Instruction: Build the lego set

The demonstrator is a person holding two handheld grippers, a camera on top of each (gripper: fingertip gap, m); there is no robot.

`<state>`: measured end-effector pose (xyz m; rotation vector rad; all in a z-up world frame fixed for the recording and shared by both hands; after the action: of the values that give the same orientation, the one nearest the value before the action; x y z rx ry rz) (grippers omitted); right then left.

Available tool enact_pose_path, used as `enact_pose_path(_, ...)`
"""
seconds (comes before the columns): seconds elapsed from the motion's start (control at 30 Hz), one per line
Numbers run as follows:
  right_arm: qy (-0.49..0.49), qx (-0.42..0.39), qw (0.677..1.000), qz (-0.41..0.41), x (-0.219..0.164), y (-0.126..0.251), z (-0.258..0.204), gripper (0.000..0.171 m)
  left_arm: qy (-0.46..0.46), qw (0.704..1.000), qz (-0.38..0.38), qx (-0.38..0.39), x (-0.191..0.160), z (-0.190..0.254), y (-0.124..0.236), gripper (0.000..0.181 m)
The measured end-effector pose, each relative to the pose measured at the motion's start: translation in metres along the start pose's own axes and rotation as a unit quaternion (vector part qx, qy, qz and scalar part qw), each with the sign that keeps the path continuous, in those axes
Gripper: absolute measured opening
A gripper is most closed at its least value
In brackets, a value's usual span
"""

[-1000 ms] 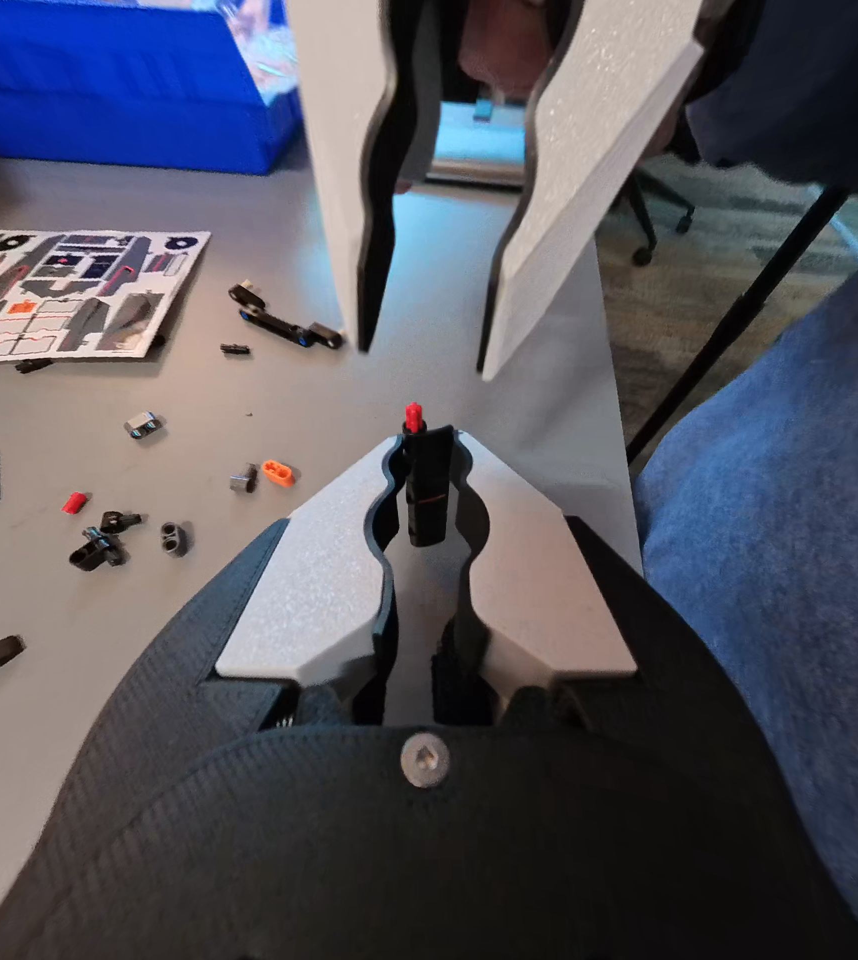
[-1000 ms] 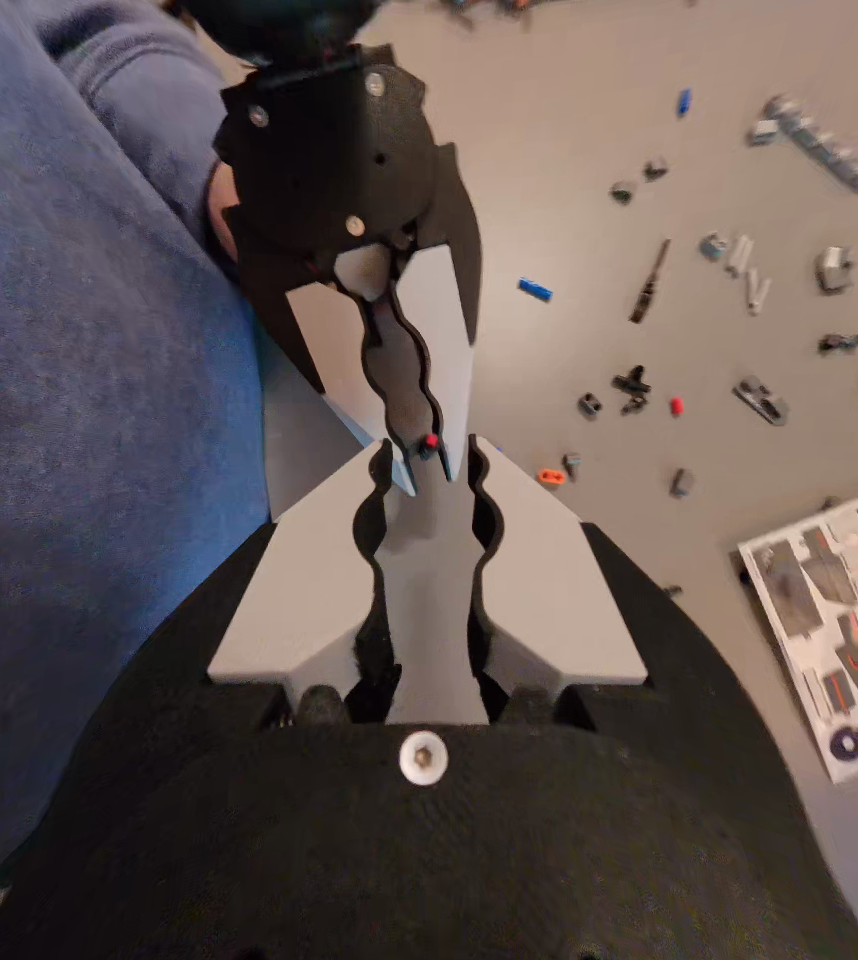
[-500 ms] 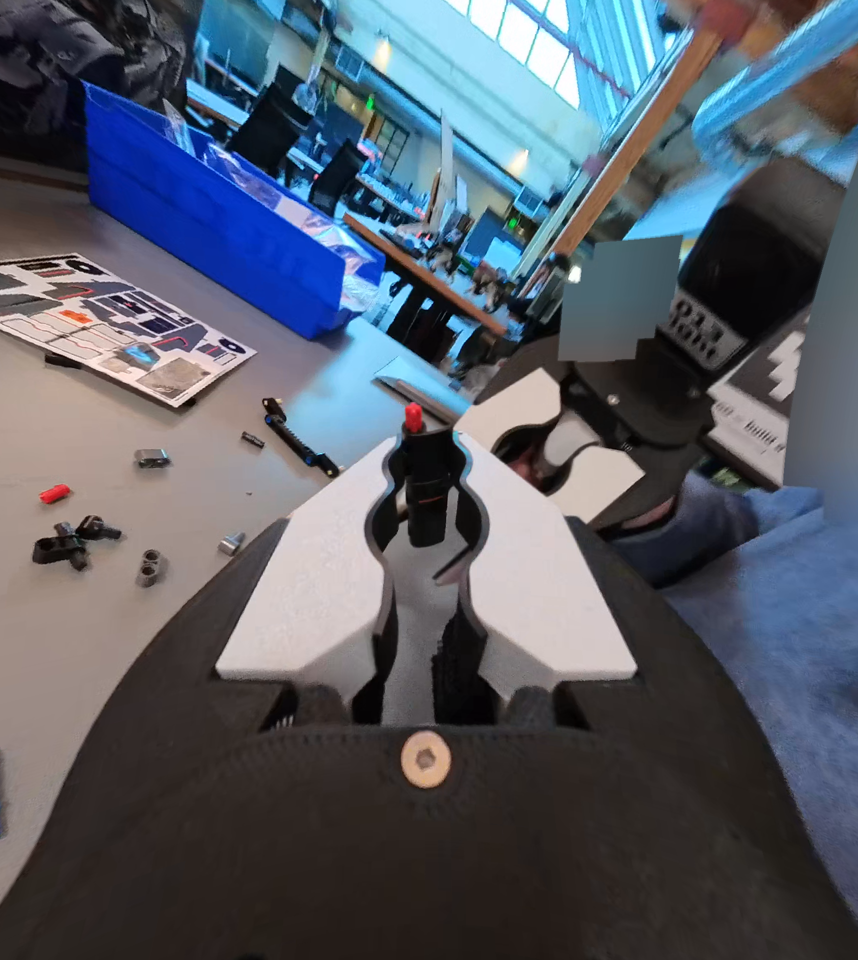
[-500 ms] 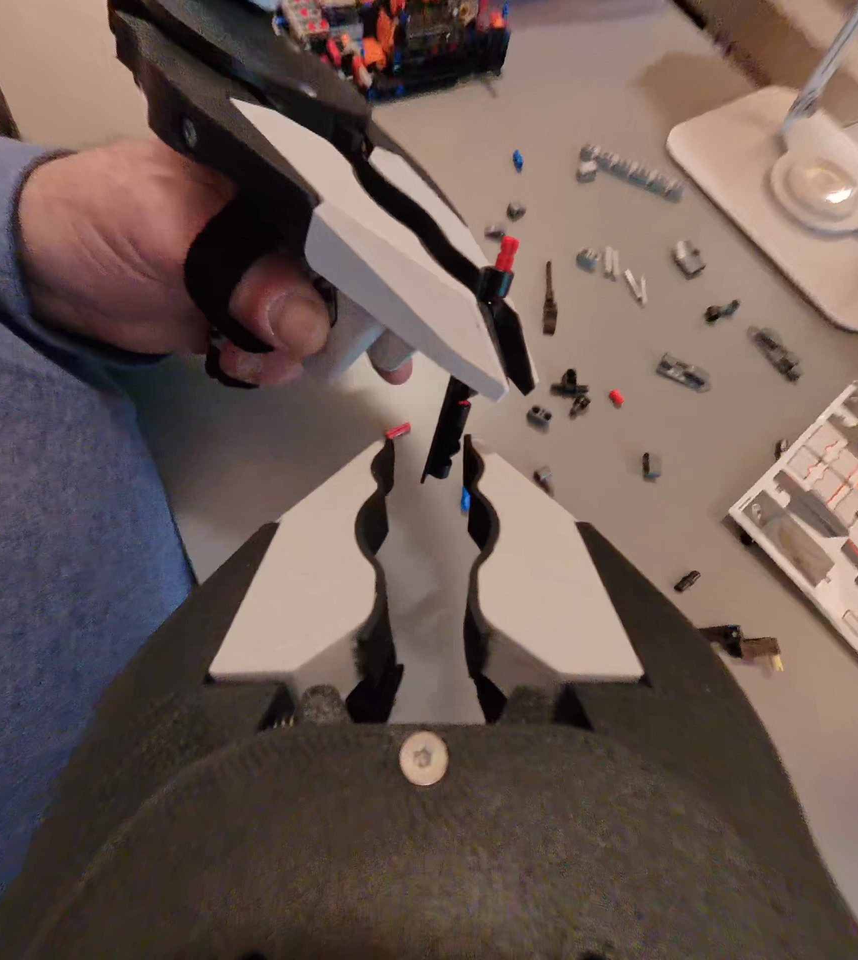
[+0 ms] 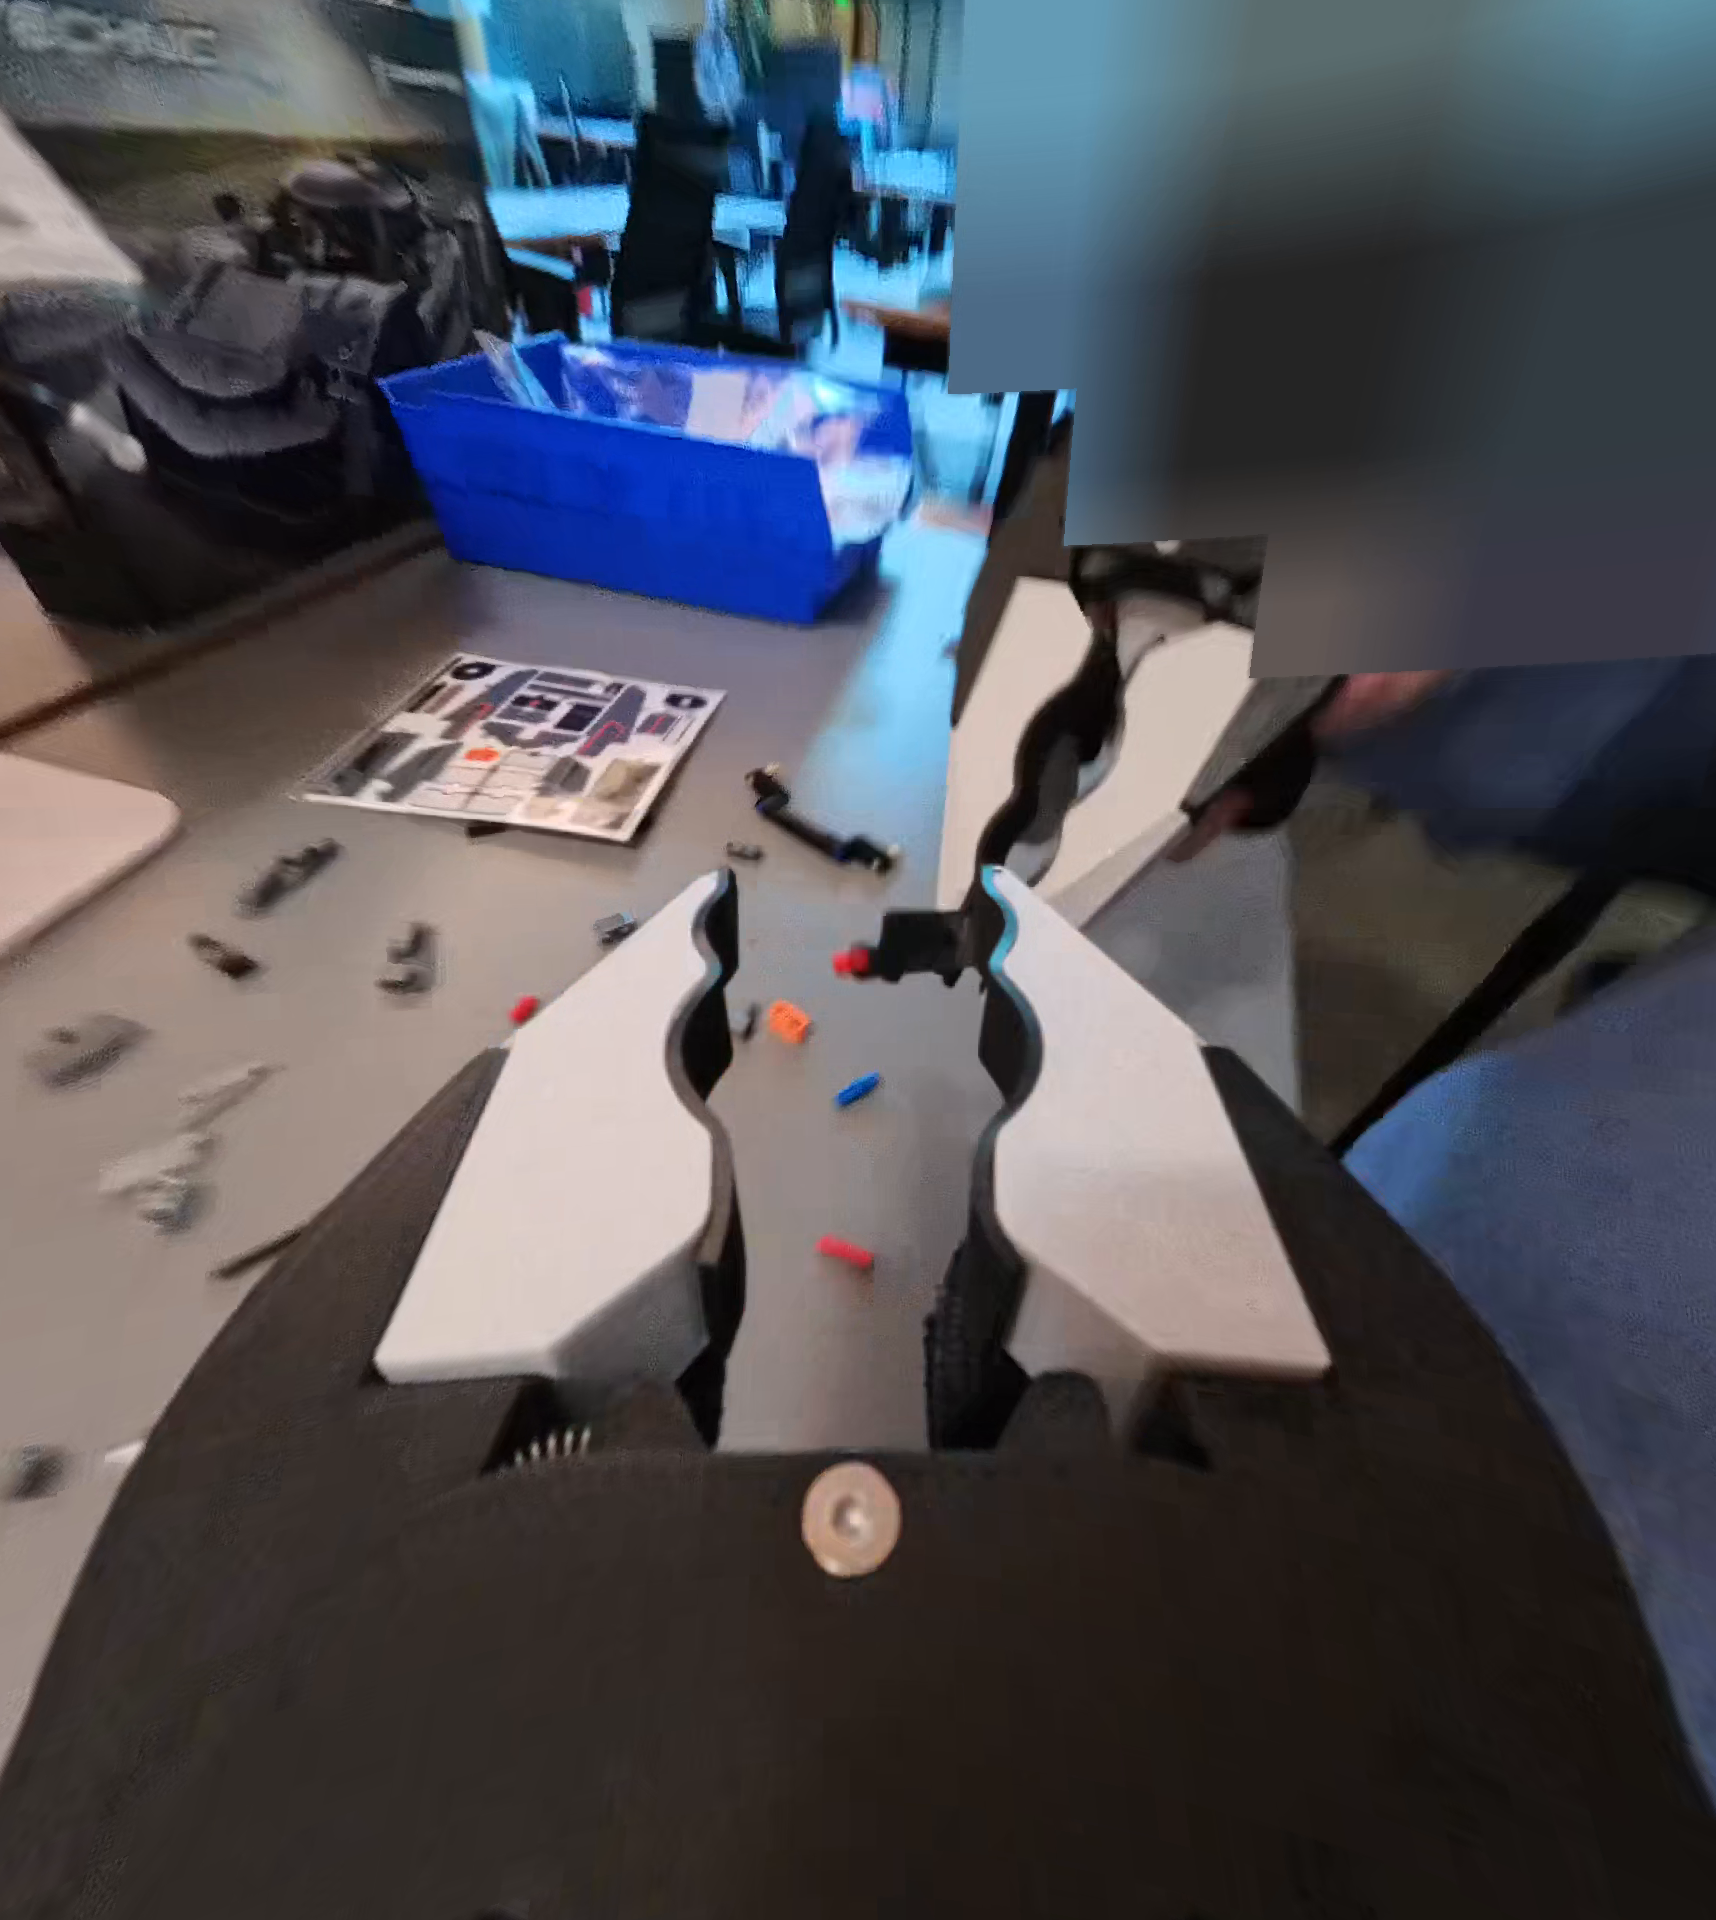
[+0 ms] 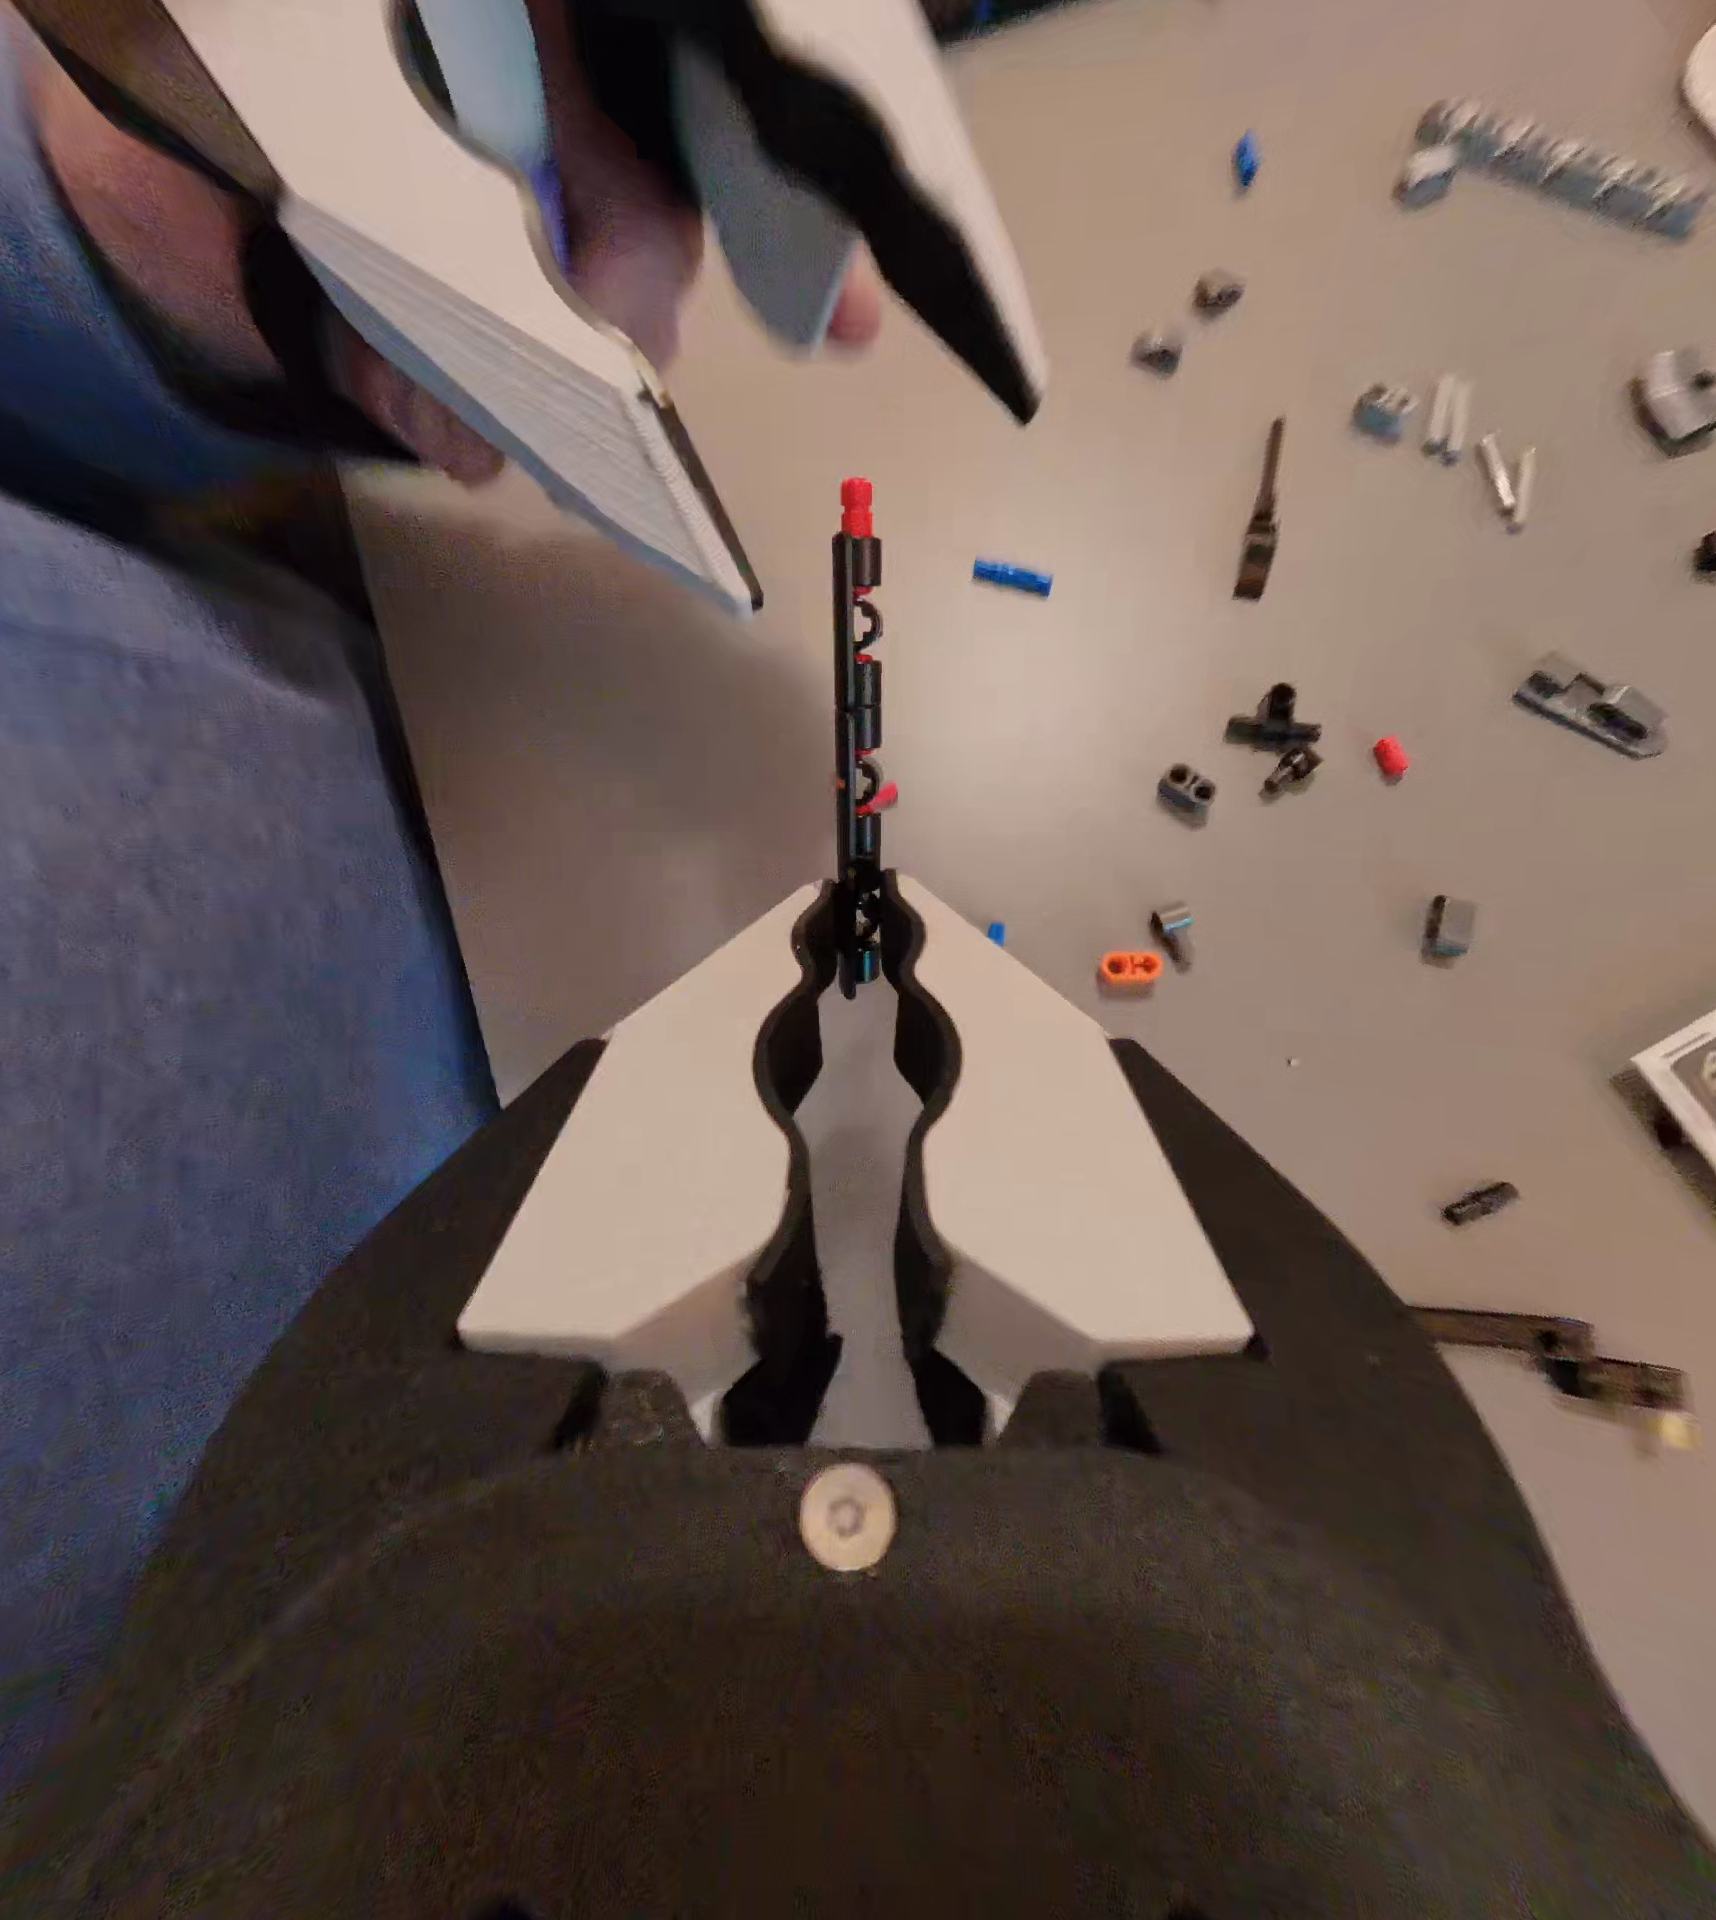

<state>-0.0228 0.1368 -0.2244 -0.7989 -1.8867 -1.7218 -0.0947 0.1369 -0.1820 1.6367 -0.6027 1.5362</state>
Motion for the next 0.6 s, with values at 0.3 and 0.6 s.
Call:
enact_pose_path(0.3, 0.118, 0.015, 0.990, -0.068, 0.024, -0.004, -0.011, 0.005, -0.108, 0.985, -0.133, -0.023, -0.015, 0.024, 0.000, 0.000)
enact_pose_path(0.6, 0.129, 0.035, 0.989, -0.061, 0.026, -0.012, -0.016, 0.004, -0.039, 0.994, -0.101, -0.031, -0.023, 0.016, 0.013, 0.007)
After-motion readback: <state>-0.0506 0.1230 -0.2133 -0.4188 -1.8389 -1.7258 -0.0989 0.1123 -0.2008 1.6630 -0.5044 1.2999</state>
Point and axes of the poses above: each gripper's, where its closed fingertips meet, y back along the fingers, x out of its top, z = x × y across the jaws, the point moved 3 cm from there along y, back along the fingers, and after that the axes turned 2 degrees about x, right-handed, at the moved point
